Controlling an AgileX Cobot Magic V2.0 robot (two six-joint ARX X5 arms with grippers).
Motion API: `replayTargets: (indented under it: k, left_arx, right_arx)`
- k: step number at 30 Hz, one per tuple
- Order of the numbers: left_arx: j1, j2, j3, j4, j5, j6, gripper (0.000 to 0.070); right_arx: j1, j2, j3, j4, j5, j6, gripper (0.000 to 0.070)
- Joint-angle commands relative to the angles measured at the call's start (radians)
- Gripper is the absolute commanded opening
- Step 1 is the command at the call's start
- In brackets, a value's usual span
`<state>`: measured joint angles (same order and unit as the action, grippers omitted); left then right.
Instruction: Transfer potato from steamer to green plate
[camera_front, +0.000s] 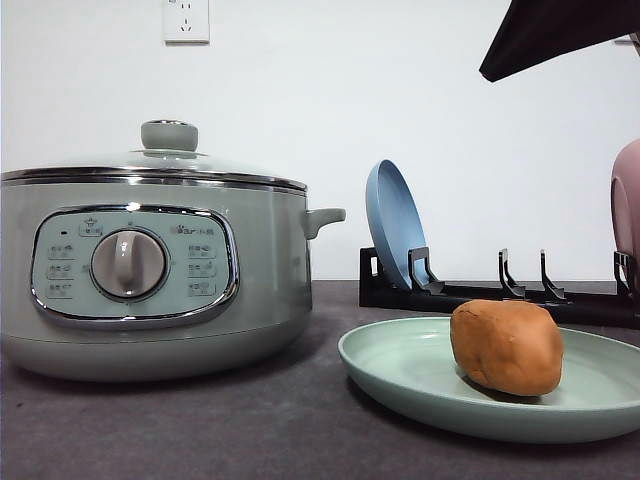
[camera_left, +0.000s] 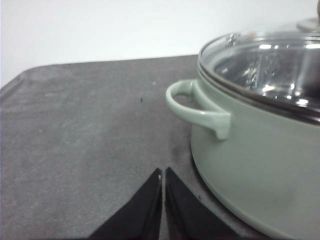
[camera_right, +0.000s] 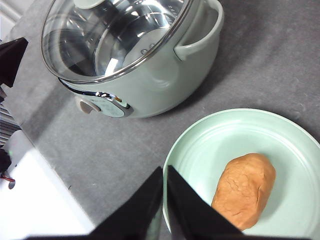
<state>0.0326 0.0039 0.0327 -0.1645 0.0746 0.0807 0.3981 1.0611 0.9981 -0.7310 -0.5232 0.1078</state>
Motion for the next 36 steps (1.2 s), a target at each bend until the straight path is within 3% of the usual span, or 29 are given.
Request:
replayTargets:
  k: [1,30,33,36]
  left_arx:
    - [0.002,-0.001,-0.021,-0.011,-0.004,0.005,0.0001]
    - [0.002,-0.001,-0.021,-0.021,-0.004,0.005,0.0001]
    - [0.002,-0.001,-0.021,-0.021,-0.004,0.005,0.0001]
    - [0.002,-0.001,-0.021,-0.021,-0.004,0.005,0.0001]
  right_arx:
    - [0.005,0.008,0.016,0.005,-0.001,-0.012,0.0000]
    - [0.005,0.008,0.016,0.005,0.000,-0.012,0.0000]
    - [-0.004,0.003,0.016,0.004,0.000,-0.018,0.0000]
    - [-0.051,-0.034,0.016,0.006,0.002,-0.071,0.0000]
